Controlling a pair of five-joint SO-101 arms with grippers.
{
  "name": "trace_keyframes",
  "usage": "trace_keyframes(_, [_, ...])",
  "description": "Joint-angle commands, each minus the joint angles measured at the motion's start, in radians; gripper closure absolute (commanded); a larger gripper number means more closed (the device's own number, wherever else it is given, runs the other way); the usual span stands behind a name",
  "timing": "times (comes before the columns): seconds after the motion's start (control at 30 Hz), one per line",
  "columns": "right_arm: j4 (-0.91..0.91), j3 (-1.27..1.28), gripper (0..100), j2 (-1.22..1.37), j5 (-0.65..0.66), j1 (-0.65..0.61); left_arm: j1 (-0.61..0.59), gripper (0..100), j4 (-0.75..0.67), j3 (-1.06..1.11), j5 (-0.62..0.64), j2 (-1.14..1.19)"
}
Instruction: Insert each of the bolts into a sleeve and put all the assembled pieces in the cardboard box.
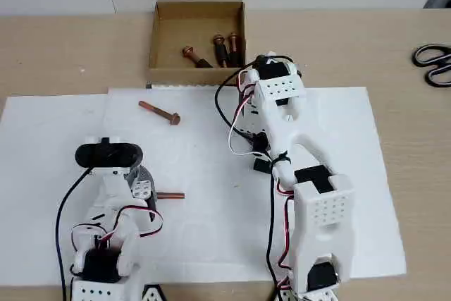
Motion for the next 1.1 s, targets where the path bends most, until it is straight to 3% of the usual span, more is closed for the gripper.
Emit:
trace_keyframes(0.0, [-0.004, -0.012, 99.6, -0.028, 0.028, -0.012, -0.008, 99, -0.02, -0.002, 0.006, -0.006])
trace_keyframes(0.33, [0.185, -0.015, 99.6, -0.39, 0.046, -0.056, -0.008, 99, -0.018, -0.002, 0.006, -0.006])
trace_keyframes(0.63, [0.196, -0.003, 99.6, -0.688, 0.1, -0.024, -0.006, 99, -0.02, -0.036, 0.006, -0.002])
trace_keyframes(0.87, [0.194, 0.135, 99.6, -0.809, 0.169, 0.099, -0.005, 99, 0.095, -0.318, 0.002, 0.037])
trace_keyframes(1.07, [0.191, 0.339, 99.6, -0.934, 0.169, 0.179, -0.009, 99, 0.275, -0.67, 0.006, 0.399])
